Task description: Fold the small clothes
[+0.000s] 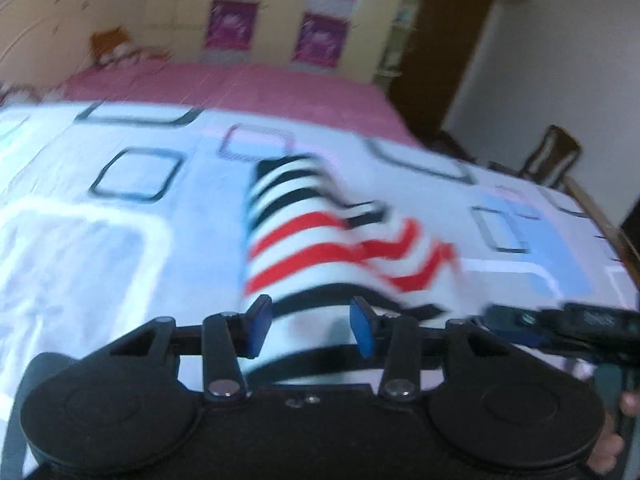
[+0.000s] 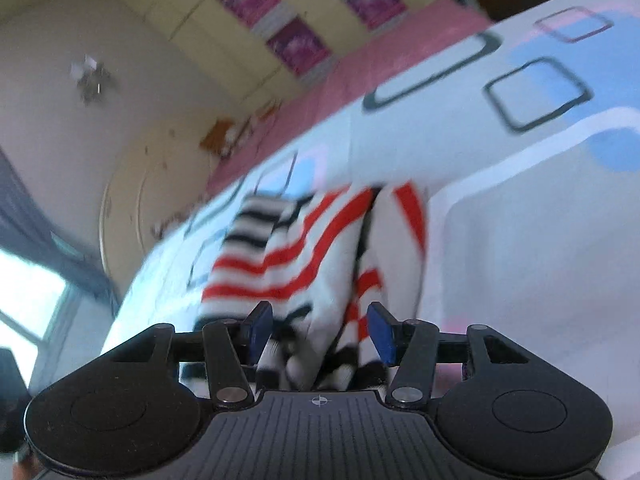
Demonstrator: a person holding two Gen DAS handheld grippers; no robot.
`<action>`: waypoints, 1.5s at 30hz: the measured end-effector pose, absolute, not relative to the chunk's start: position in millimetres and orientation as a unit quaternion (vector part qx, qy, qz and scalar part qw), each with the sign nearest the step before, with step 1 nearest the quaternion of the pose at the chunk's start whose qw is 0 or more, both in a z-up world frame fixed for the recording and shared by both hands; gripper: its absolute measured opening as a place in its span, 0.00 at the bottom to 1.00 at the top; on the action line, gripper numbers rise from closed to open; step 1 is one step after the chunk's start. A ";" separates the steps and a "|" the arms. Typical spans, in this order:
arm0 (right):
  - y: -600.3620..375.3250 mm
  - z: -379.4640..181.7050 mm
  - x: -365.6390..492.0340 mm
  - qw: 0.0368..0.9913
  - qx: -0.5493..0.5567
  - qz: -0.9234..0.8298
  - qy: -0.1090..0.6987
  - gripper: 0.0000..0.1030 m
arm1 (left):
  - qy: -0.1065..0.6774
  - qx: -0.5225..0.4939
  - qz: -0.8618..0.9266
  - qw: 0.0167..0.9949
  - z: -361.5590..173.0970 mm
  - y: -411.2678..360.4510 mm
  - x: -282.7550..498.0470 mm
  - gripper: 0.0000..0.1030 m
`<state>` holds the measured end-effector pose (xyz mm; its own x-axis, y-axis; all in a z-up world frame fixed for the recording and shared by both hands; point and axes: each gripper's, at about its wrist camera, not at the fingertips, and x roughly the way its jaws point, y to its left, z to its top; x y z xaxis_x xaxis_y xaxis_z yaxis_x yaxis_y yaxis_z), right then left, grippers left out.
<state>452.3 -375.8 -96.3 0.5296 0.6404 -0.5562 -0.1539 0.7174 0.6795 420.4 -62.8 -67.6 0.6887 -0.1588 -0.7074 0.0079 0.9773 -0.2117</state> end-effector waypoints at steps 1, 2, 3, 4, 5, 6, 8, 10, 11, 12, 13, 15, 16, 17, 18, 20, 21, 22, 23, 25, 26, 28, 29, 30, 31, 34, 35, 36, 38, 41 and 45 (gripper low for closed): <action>-371.4 -97.9 453.2 0.823 0.287 0.241 0.428 0.52 | 0.401 -0.101 -0.047 0.909 -73.4 -57.6 426.5 0.41; -368.5 -99.0 454.2 0.821 0.286 0.241 0.432 0.52 | 0.404 -0.112 -0.052 0.906 -76.2 -54.6 430.8 0.42; -364.9 -99.8 455.1 0.820 0.280 0.238 0.439 0.52 | 0.405 -0.122 -0.052 0.905 -77.9 -51.6 432.4 0.42; -362.0 -99.9 454.9 0.819 0.274 0.235 0.446 0.52 | 0.408 -0.124 -0.053 0.903 -78.5 -50.7 434.0 0.42; -358.8 -102.4 457.0 0.816 0.269 0.234 0.455 0.52 | 0.410 -0.118 -0.053 0.903 -75.0 -49.5 428.5 0.42; -356.6 -103.7 458.6 0.814 0.267 0.232 0.461 0.52 | 0.412 -0.114 -0.053 0.903 -76.3 -49.7 429.6 0.42; -355.9 -108.1 461.8 0.814 0.262 0.224 0.467 0.52 | 0.417 -0.113 -0.059 0.900 -82.1 -48.1 432.0 0.42; -353.1 -107.6 460.5 0.815 0.257 0.212 0.474 0.52 | 0.422 -0.118 -0.060 0.897 -89.3 -45.5 433.1 0.42; -350.8 -106.8 460.0 0.817 0.253 0.206 0.476 0.52 | 0.423 -0.123 -0.063 0.896 -92.3 -41.9 433.6 0.42; -348.9 -106.4 459.6 0.819 0.249 0.200 0.477 0.52 | 0.423 -0.129 -0.066 0.895 -94.2 -38.2 430.9 0.42; -346.1 -106.0 460.1 0.821 0.242 0.195 0.480 0.52 | 0.423 -0.134 -0.070 0.894 -96.5 -35.6 431.1 0.42; -340.4 -105.1 459.8 0.824 0.231 0.183 0.484 0.52 | 0.422 -0.139 -0.078 0.892 -98.7 -32.1 432.2 0.42; -337.2 -105.4 460.9 0.825 0.228 0.179 0.485 0.52 | 0.422 -0.141 -0.083 0.891 -99.7 -30.5 433.1 0.42; -333.4 -105.6 461.8 0.827 0.223 0.173 0.487 0.52 | 0.423 -0.144 -0.089 0.890 -100.5 -28.6 434.0 0.42; -330.4 -106.7 463.5 0.828 0.219 0.170 0.488 0.52 | 0.423 -0.146 -0.093 0.889 -100.9 -27.0 434.5 0.42; -323.4 -107.1 466.3 0.831 0.213 0.163 0.488 0.52 | 0.424 -0.154 -0.102 0.887 -101.8 -22.7 435.8 0.42; -320.8 -107.0 466.9 0.832 0.209 0.162 0.488 0.52 | 0.425 -0.159 -0.107 0.885 -102.5 -20.1 436.6 0.42; -317.9 -107.6 468.8 0.833 0.206 0.160 0.488 0.52 | 0.426 -0.165 -0.112 0.882 -102.8 -17.4 437.5 0.42; -315.9 -108.1 469.6 0.834 0.204 0.160 0.488 0.52 | 0.427 -0.175 -0.117 0.879 -102.8 -13.7 438.2 0.42; -312.5 -108.6 470.6 0.836 0.200 0.158 0.487 0.52 | 0.416 -0.193 -0.131 0.879 -100.5 -6.4 437.5 0.44; -310.8 -107.9 471.2 0.837 0.196 0.157 0.486 0.52 | 0.411 -0.200 -0.137 0.879 -99.8 -2.8 437.5 0.49; -309.8 -106.5 470.5 0.842 0.193 0.156 0.479 0.52 | 0.408 -0.209 -0.140 0.877 -100.3 2.5 438.8 0.59; -309.9 -107.0 470.8 0.843 0.196 0.154 0.477 0.52 | 0.411 -0.211 -0.143 0.875 -101.8 4.6 440.6 0.58; -309.6 -107.7 471.1 0.844 0.198 0.152 0.475 0.52 | 0.416 -0.212 -0.150 0.871 -104.7 6.1 443.1 0.56; -308.7 -108.4 471.8 0.845 0.197 0.152 0.473 0.52 | 0.425 -0.209 -0.156 0.867 -108.2 6.3 445.8 0.48; -302.1 -109.2 475.2 0.848 0.184 0.154 0.472 0.52 | 0.438 -0.225 -0.173 0.853 -117.4 9.9 451.4 0.38; -299.0 -108.7 476.1 0.851 0.174 0.156 0.470 0.51 | 0.441 -0.229 -0.175 0.850 -119.0 10.9 453.2 0.36; -296.9 -107.9 475.7 0.854 0.165 0.160 0.467 0.38 | 0.442 -0.225 -0.177 0.850 -119.2 10.3 454.5 0.35; -292.0 -103.5 473.1 0.861 0.150 0.173 0.453 0.24 | 0.441 -0.218 -0.182 0.852 -117.1 8.1 455.8 0.33; -287.9 -79.6 453.6 0.895 0.112 0.175 0.394 0.22 | 0.422 -0.199 -0.196 0.863 -108.8 3.7 451.5 0.30; -305.5 -67.1 421.5 0.923 0.104 0.163 0.333 0.22 | 0.418 -0.159 -0.210 0.869 -106.0 -11.9 449.5 0.32</action>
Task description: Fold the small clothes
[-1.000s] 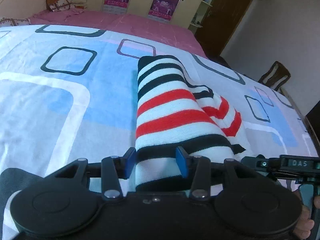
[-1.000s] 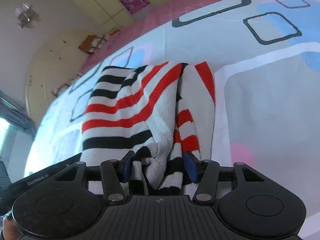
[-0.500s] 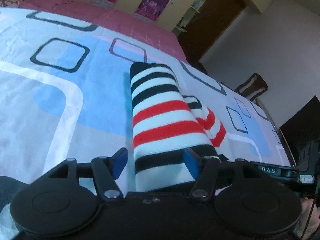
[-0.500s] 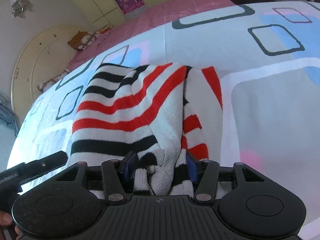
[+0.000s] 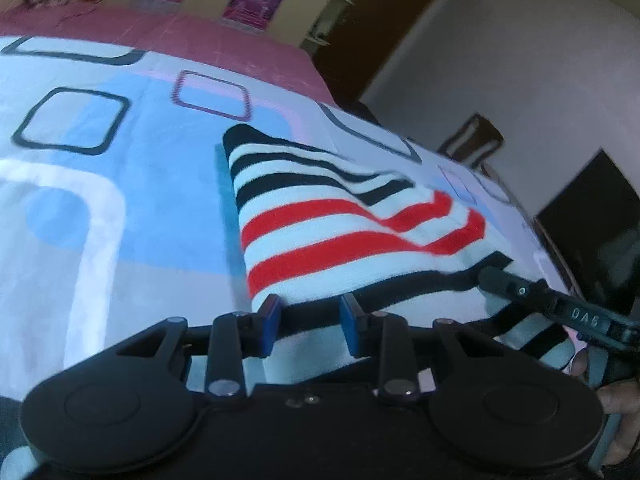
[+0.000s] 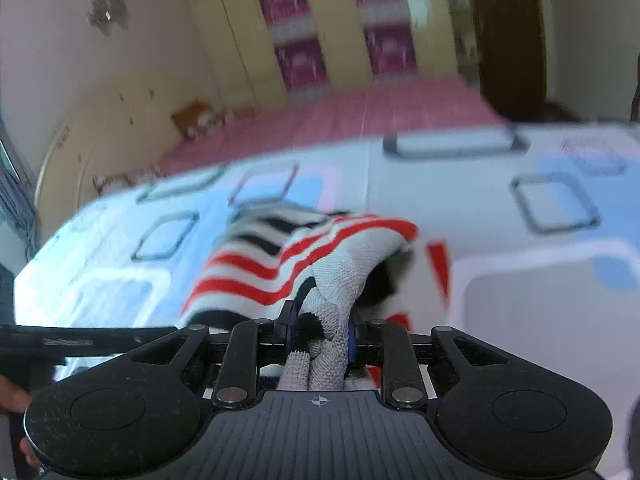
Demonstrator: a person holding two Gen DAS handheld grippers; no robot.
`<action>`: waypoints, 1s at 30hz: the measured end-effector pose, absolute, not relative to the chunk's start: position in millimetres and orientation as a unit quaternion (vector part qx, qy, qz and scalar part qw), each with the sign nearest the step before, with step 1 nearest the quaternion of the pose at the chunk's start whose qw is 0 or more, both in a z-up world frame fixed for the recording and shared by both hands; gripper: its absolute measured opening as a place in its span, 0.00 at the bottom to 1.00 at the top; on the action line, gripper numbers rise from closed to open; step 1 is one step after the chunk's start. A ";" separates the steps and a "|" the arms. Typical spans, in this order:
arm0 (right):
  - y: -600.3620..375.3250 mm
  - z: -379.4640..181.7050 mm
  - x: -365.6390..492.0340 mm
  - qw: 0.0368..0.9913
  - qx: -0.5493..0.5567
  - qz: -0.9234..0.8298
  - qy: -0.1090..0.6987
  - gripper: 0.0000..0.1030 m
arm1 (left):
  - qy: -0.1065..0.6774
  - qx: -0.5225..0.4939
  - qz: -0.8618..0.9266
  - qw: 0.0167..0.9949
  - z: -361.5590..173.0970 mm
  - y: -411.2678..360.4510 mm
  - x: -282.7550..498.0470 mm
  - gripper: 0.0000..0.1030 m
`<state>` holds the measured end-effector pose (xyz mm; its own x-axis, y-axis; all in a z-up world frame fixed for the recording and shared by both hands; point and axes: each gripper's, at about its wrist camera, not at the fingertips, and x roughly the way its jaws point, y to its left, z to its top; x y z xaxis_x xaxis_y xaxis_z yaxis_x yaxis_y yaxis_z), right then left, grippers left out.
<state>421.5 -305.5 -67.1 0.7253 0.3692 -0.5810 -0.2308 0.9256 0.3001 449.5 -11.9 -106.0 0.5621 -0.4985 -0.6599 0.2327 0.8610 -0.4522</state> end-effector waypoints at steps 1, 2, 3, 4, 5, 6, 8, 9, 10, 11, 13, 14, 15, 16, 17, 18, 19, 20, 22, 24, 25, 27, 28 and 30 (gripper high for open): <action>-312.1 -83.9 422.6 0.917 0.113 0.154 0.350 0.22 | 0.430 -0.130 -0.202 0.870 -107.3 -21.3 451.3 0.32; -316.2 -105.7 429.7 0.902 0.120 0.141 0.390 0.22 | 0.435 -0.109 -0.197 0.872 -106.5 -28.3 452.5 0.32; -319.8 -121.5 433.6 0.892 0.136 0.139 0.408 0.22 | 0.439 -0.090 -0.191 0.873 -103.3 -35.3 453.7 0.32; -323.3 -124.8 433.0 0.893 0.152 0.143 0.400 0.22 | 0.444 -0.076 -0.187 0.873 -100.5 -39.7 455.0 0.32; -323.1 -122.6 433.9 0.892 0.154 0.142 0.401 0.23 | 0.446 -0.061 -0.185 0.873 -98.1 -43.7 455.8 0.32; -321.4 -119.6 434.4 0.893 0.152 0.139 0.401 0.23 | 0.448 -0.047 -0.185 0.873 -97.0 -46.9 456.3 0.33; -320.7 -118.1 435.6 0.891 0.150 0.143 0.404 0.29 | 0.451 -0.040 -0.186 0.872 -96.3 -47.2 455.8 0.33; -322.4 -117.8 436.0 0.888 0.156 0.146 0.407 0.32 | 0.453 -0.039 -0.187 0.871 -95.7 -47.0 455.2 0.32; -326.7 -116.0 436.8 0.887 0.164 0.145 0.406 0.32 | 0.455 -0.038 -0.187 0.870 -93.0 -46.7 455.5 0.32; -334.0 -110.9 434.3 0.891 0.175 0.138 0.397 0.32 | 0.449 -0.041 -0.190 0.872 -88.9 -44.8 454.0 0.29; -343.4 -97.5 434.5 0.903 0.176 0.116 0.375 0.32 | 0.420 -0.060 -0.200 0.883 -76.6 -41.1 453.4 0.29; -348.7 -88.6 437.4 0.910 0.177 0.107 0.359 0.32 | 0.410 -0.064 -0.204 0.886 -71.9 -42.1 457.2 0.29; -350.5 -82.3 443.0 0.914 0.174 0.104 0.352 0.32 | 0.404 -0.056 -0.205 0.890 -68.5 -46.4 463.4 0.29; -349.0 -77.5 452.8 0.916 0.165 0.105 0.351 0.32 | 0.402 -0.044 -0.202 0.892 -67.2 -51.8 471.2 0.29; -343.7 -73.6 464.1 0.916 0.152 0.110 0.355 0.32 | 0.403 -0.038 -0.204 0.891 -67.3 -56.9 479.5 0.29; -337.7 -71.2 473.9 0.917 0.138 0.117 0.357 0.32 | 0.405 -0.035 -0.209 0.889 -68.4 -62.2 488.0 0.29; -330.2 -69.6 484.8 0.918 0.124 0.128 0.355 0.32 | 0.409 -0.029 -0.211 0.887 -70.8 -67.6 496.9 0.29; -323.5 -70.9 493.9 0.917 0.113 0.136 0.358 0.32 | 0.414 -0.020 -0.212 0.885 -74.4 -72.1 504.8 0.31; -309.5 -76.5 510.9 0.914 0.088 0.147 0.369 0.32 | 0.416 -0.012 -0.201 0.887 -80.4 -76.1 515.5 0.29; -298.2 -89.9 524.3 0.902 0.064 0.160 0.395 0.32 | 0.427 -0.006 -0.196 0.883 -89.6 -79.5 520.8 0.31; -294.4 -103.3 528.4 0.895 0.040 0.145 0.419 0.33 | 0.438 0.006 -0.199 0.877 -98.0 -84.2 522.9 0.29; -309.2 -121.0 529.1 0.890 0.089 0.127 0.428 0.36 | 0.432 0.027 -0.210 0.877 -105.1 -92.4 521.5 0.29; -312.6 -121.3 526.4 0.889 0.103 0.121 0.429 0.36 | 0.431 0.030 -0.211 0.877 -104.7 -93.2 521.7 0.29; -305.9 -119.3 520.8 0.894 0.079 0.121 0.423 0.36 | 0.432 0.013 -0.218 0.875 -103.4 -86.5 522.4 0.29</action>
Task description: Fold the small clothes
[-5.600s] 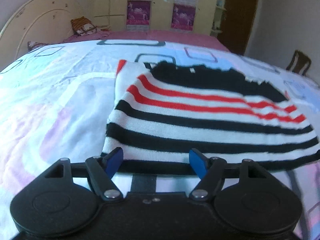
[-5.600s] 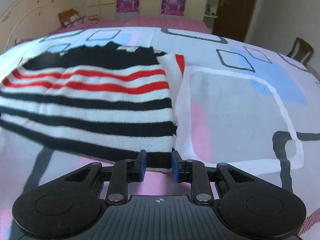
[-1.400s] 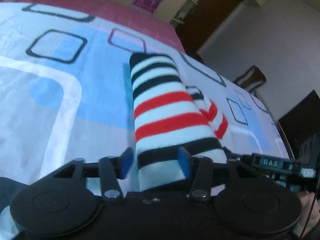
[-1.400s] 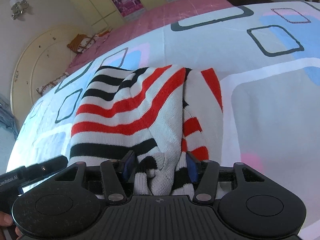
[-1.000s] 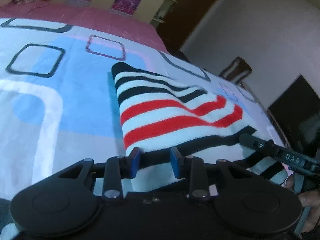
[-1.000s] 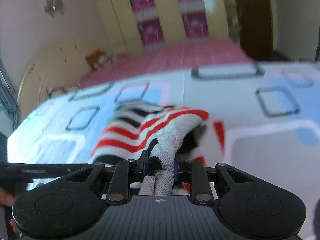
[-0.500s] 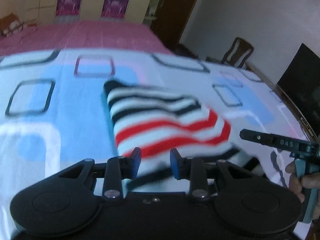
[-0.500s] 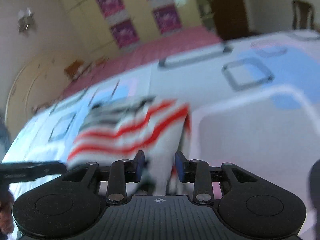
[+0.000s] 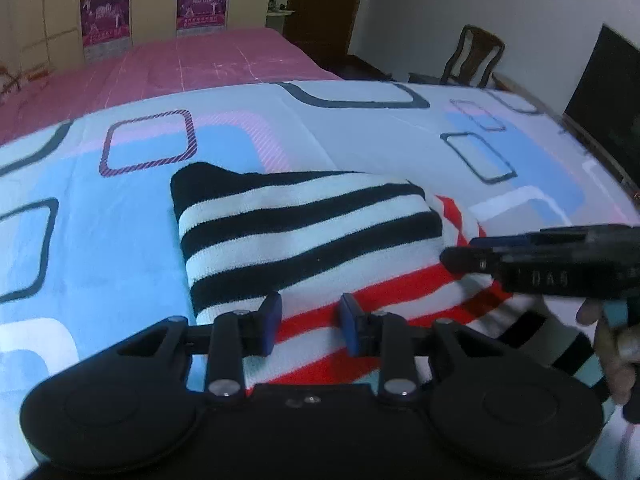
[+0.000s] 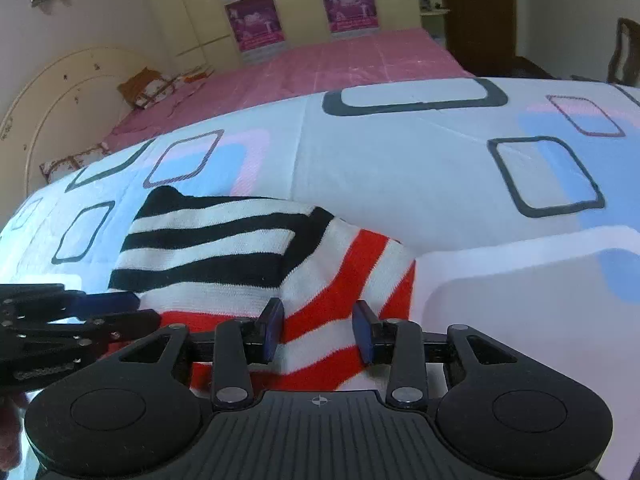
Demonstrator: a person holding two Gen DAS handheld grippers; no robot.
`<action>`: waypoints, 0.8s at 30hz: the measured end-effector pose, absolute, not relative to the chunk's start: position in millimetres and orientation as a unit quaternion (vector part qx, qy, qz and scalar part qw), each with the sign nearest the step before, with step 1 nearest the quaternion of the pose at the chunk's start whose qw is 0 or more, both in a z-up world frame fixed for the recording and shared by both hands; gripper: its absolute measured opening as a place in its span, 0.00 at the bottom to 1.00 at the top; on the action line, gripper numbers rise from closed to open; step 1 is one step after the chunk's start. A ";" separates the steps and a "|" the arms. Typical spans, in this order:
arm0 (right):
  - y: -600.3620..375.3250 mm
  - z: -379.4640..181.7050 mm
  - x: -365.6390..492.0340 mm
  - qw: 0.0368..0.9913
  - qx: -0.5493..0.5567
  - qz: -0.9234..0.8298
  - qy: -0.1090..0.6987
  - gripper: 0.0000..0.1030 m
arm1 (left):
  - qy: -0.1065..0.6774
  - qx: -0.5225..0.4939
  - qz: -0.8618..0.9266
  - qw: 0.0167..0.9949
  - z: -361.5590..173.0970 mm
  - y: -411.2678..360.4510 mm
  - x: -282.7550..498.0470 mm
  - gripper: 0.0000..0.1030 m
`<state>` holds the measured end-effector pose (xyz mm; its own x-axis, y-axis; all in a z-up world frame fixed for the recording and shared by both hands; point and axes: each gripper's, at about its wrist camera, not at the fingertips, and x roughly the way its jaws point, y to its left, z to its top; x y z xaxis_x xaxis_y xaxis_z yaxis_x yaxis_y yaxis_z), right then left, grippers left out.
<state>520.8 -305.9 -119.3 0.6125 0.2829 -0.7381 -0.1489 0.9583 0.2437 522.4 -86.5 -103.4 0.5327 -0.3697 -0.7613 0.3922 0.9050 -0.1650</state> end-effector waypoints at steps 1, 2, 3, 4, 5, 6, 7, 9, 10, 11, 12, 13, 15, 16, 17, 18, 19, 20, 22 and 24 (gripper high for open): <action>-303.5 -117.8 520.0 0.896 0.069 0.121 0.422 0.36 | 0.426 0.000 -0.222 0.877 -100.8 -80.1 521.7 0.29; -302.6 -113.3 520.6 0.899 0.068 0.118 0.417 0.36 | 0.411 -0.012 -0.226 0.883 -97.0 -73.0 520.5 0.29; -301.5 -108.0 520.3 0.904 0.067 0.116 0.406 0.36 | 0.395 -0.019 -0.224 0.891 -93.5 -66.6 519.4 0.29; -301.2 -101.4 520.7 0.909 0.064 0.120 0.394 0.36 | 0.381 -0.025 -0.215 0.899 -91.5 -59.3 520.4 0.29; -298.5 -96.0 523.2 0.913 0.062 0.126 0.383 0.36 | 0.377 -0.035 -0.208 0.902 -92.6 -54.8 523.2 0.29; -294.7 -95.4 528.7 0.913 0.061 0.132 0.382 0.36 | 0.382 -0.045 -0.202 0.900 -96.2 -52.5 530.2 0.29; -291.7 -97.3 537.4 0.910 0.058 0.137 0.387 0.36 | 0.396 -0.055 -0.199 0.895 -101.1 -52.6 538.6 0.29; -281.7 -110.3 552.0 0.902 0.031 0.131 0.410 0.36 | 0.422 -0.062 -0.214 0.879 -114.9 -61.0 549.5 0.29; -283.9 -120.0 557.4 0.897 0.033 0.119 0.425 0.48 | 0.425 -0.051 -0.218 0.877 -119.1 -68.3 551.7 0.29; -292.9 -119.6 560.5 0.896 0.052 0.104 0.429 0.52 | 0.417 -0.037 -0.218 0.881 -118.2 -74.9 551.3 0.29; -297.5 -119.1 561.0 0.895 0.064 0.098 0.431 0.52 | 0.417 -0.028 -0.219 0.882 -116.9 -79.1 551.4 0.29; -298.6 -117.9 559.9 0.895 0.064 0.094 0.431 0.52 | 0.417 -0.023 -0.223 0.881 -114.5 -80.6 552.1 0.29; -296.8 -112.9 557.2 0.897 0.059 0.097 0.427 0.51 | 0.405 -0.028 -0.233 0.884 -107.8 -73.8 552.9 0.29; -294.8 -107.5 557.4 0.901 0.060 0.100 0.417 0.39 | 0.393 -0.036 -0.233 0.889 -105.4 -67.5 555.6 0.29; -291.3 -102.2 559.9 0.906 0.061 0.105 0.406 0.34 | 0.383 -0.043 -0.230 0.894 -104.6 -62.3 561.0 0.29; -288.2 -97.2 563.8 0.909 0.063 0.110 0.398 0.28 | 0.382 -0.049 -0.230 0.894 -105.6 -60.6 568.0 0.29; -282.6 -95.0 570.7 0.908 0.063 0.120 0.396 0.27 | 0.386 -0.052 -0.226 0.893 -108.1 -59.5 578.4 0.29; -273.7 -94.5 580.2 0.904 0.059 0.137 0.401 0.27 | 0.388 -0.054 -0.224 0.892 -110.9 -60.0 586.6 0.29; -254.6 -106.6 599.5 0.892 0.019 0.150 0.426 0.27 | 0.409 -0.068 -0.230 0.880 -122.8 -64.4 605.0 0.29; -249.7 -126.5 611.2 0.889 -0.012 0.124 0.441 0.25 | 0.418 -0.077 -0.241 0.872 -130.8 -70.4 615.5 0.29</action>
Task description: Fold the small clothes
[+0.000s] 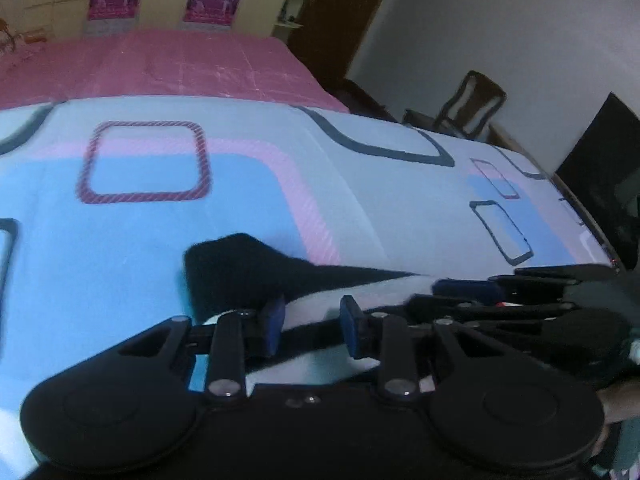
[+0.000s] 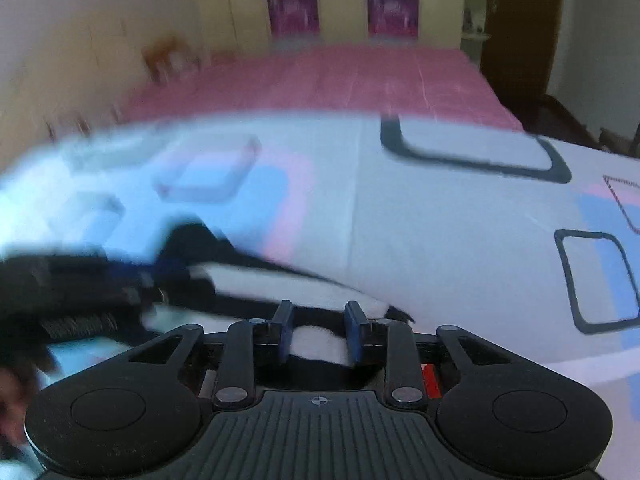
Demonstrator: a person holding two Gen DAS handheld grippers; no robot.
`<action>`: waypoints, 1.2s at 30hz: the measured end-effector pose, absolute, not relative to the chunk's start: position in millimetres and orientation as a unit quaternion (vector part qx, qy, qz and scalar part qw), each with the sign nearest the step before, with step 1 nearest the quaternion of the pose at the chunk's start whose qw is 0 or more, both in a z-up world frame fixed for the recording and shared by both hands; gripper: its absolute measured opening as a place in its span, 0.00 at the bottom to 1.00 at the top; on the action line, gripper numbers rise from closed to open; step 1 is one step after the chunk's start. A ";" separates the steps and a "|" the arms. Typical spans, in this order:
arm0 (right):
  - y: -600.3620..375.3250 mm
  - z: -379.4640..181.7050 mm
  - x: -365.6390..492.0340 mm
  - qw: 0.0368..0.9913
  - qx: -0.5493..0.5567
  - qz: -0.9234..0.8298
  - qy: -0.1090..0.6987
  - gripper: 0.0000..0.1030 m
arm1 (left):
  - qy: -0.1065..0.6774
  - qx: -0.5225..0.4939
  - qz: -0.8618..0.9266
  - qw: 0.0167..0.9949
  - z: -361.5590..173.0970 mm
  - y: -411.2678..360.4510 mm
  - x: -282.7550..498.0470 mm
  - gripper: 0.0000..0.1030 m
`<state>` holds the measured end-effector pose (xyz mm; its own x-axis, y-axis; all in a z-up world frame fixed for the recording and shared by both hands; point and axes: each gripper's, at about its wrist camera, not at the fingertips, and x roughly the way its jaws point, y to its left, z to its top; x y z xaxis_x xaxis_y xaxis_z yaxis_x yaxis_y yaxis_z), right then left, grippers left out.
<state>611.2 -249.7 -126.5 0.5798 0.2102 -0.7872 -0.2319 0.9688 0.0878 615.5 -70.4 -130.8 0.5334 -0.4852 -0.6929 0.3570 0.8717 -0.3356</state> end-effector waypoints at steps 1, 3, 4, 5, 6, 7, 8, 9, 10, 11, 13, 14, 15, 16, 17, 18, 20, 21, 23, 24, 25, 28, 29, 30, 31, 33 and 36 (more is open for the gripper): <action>-250.2 -127.2 612.8 0.891 -0.011 0.120 0.438 0.25 | 0.420 -0.075 -0.244 0.871 -130.9 -72.6 618.3 0.29; -247.9 -126.5 613.9 0.891 -0.018 0.118 0.438 0.25 | 0.422 -0.068 -0.246 0.870 -128.6 -73.3 618.7 0.29; -247.4 -125.2 612.9 0.891 -0.020 0.118 0.437 0.25 | 0.422 -0.062 -0.245 0.871 -124.1 -72.2 614.3 0.29; -250.5 -120.2 609.6 0.894 -0.008 0.117 0.433 0.25 | 0.417 -0.053 -0.245 0.874 -117.5 -69.8 605.7 0.29; -255.8 -113.7 603.1 0.899 0.007 0.115 0.422 0.25 | 0.409 -0.049 -0.247 0.877 -111.7 -65.2 596.2 0.29; -263.5 -106.8 594.2 0.903 0.022 0.109 0.415 0.26 | 0.405 -0.047 -0.248 0.879 -106.2 -60.2 583.2 0.33; -272.2 -102.3 585.3 0.902 0.038 0.110 0.416 0.26 | 0.400 -0.047 -0.249 0.881 -101.4 -54.9 568.1 0.36; -279.3 -96.9 575.3 0.900 0.057 0.121 0.416 0.26 | 0.397 -0.049 -0.247 0.882 -97.7 -50.5 552.9 0.36; -284.2 -90.8 560.8 0.899 0.068 0.135 0.410 0.26 | 0.400 -0.055 -0.248 0.881 -95.3 -47.5 538.3 0.36; -288.1 -85.8 544.3 0.901 0.063 0.142 0.405 0.26 | 0.400 -0.057 -0.254 0.879 -94.0 -47.8 524.4 0.36; -287.3 -81.3 520.1 0.898 0.053 0.155 0.409 0.26 | 0.398 -0.039 -0.251 0.881 -91.8 -54.1 499.5 0.32; -287.2 -82.6 508.8 0.894 0.052 0.166 0.414 0.26 | 0.395 -0.032 -0.247 0.884 -91.0 -57.8 488.9 0.30; -284.8 -84.3 501.2 0.891 0.040 0.167 0.421 0.26 | 0.393 -0.031 -0.243 0.886 -90.8 -59.6 481.6 0.30; -281.0 -86.5 494.3 0.891 0.021 0.164 0.423 0.25 | 0.396 -0.019 -0.233 0.888 -93.0 -65.0 476.2 0.30; -278.2 -92.5 487.9 0.890 -0.001 0.159 0.428 0.25 | 0.399 -0.007 -0.222 0.890 -95.8 -69.9 475.4 0.29; -276.8 -100.8 485.2 0.886 -0.013 0.154 0.437 0.23 | 0.401 -0.006 -0.216 0.890 -98.2 -69.6 474.1 0.29; -277.3 -110.4 477.8 0.893 -0.027 0.151 0.424 0.21 | 0.404 -0.010 -0.205 0.891 -102.1 -73.3 475.0 0.29; -278.0 -110.8 477.9 0.893 -0.019 0.147 0.424 0.21 | 0.402 0.006 -0.204 0.893 -102.1 -76.7 473.7 0.29; -279.0 -109.4 476.1 0.892 -0.015 0.144 0.428 0.21 | 0.402 0.021 -0.201 0.893 -100.3 -78.6 470.4 0.28; -281.8 -106.4 474.6 0.892 -0.005 0.142 0.430 0.21 | 0.405 0.021 -0.201 0.892 -95.6 -76.2 466.8 0.25; -287.0 -100.8 471.0 0.893 0.006 0.140 0.428 0.21 | 0.400 0.020 -0.206 0.893 -89.8 -74.0 460.6 0.23; -303.5 -79.7 442.0 0.899 0.030 0.148 0.412 0.21 | 0.395 -0.001 -0.217 0.893 -79.1 -64.0 431.1 0.23; -306.3 -75.3 431.6 0.898 0.035 0.155 0.410 0.21 | 0.395 -0.004 -0.219 0.892 -78.5 -62.9 420.9 0.23; -307.2 -71.4 419.2 0.898 0.036 0.165 0.406 0.21 | 0.395 -0.002 -0.219 0.892 -79.5 -63.0 412.4 0.23; -306.0 -70.6 410.5 0.896 0.033 0.173 0.408 0.21 | 0.394 0.005 -0.217 0.893 -81.7 -63.0 403.5 0.23; -298.0 -76.8 397.5 0.888 0.009 0.184 0.422 0.21 | 0.403 0.006 -0.219 0.889 -87.9 -64.0 395.6 0.23; -289.5 -98.8 387.8 0.881 -0.032 0.163 0.442 0.20 | 0.419 0.002 -0.218 0.881 -101.3 -67.2 389.6 0.23</action>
